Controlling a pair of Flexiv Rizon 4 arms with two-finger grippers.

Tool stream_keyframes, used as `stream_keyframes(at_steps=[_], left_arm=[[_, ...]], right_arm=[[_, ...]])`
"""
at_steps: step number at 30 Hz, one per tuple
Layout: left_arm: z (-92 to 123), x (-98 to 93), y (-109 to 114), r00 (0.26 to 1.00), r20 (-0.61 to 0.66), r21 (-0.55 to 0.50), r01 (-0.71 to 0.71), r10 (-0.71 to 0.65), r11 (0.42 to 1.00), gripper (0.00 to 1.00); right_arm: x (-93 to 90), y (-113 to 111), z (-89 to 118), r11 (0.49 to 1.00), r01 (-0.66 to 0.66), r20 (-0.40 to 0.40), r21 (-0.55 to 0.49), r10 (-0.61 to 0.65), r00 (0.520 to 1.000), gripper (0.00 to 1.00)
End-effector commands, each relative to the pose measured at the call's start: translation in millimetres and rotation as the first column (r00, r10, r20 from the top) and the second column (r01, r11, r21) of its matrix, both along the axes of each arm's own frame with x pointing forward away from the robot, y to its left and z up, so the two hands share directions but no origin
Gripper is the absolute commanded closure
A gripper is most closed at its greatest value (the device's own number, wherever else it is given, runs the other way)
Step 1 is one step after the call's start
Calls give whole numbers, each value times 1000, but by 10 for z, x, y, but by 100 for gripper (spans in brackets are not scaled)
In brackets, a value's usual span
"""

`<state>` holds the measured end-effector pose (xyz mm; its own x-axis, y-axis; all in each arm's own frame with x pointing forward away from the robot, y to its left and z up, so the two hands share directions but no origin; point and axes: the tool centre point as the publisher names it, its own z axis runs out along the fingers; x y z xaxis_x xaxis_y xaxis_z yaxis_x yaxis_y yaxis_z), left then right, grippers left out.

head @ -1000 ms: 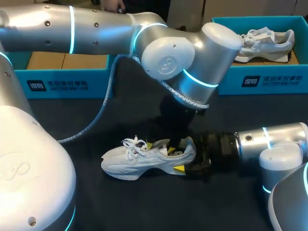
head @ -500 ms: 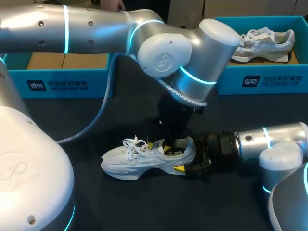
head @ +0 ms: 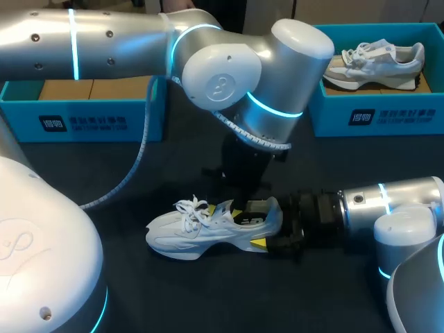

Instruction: Take the shoe out of the shoebox, open the shoe tongue, remove and reinsert the insole, then place the shoe into the shoebox

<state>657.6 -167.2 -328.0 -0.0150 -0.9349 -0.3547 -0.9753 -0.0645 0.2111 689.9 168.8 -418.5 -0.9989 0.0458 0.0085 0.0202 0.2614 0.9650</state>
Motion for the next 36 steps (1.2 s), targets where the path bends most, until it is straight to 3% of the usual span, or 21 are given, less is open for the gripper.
stream_keyframes(at_steps=[1,2,13,22,25,29,36], left_arm=[[-66,-9,-81,1000,-15,18,5,-5,1000,87],[-53,-6,-61,1000,-17,12,3,-3,1000,100],[183,-42,199,1000,8,-138,-9,11,990,100],[205,-59,352,1000,25,-228,11,-5,974,100],[206,-55,391,999,27,-252,22,-16,968,92],[182,-28,364,999,33,-258,45,-38,965,55],[118,29,209,997,41,-222,79,-72,972,45]], right_arm=[[4,11,-2,1000,0,1,-4,0,1000,100],[4,11,-2,1000,0,1,-4,0,1000,100],[4,11,-2,1000,0,1,-4,0,1000,100],[4,11,-2,1000,0,1,-4,0,1000,100],[4,11,-2,1000,0,1,-4,0,1000,100],[4,11,-2,1000,0,1,-4,0,1000,100],[4,11,-2,1000,0,1,-4,0,1000,100]])
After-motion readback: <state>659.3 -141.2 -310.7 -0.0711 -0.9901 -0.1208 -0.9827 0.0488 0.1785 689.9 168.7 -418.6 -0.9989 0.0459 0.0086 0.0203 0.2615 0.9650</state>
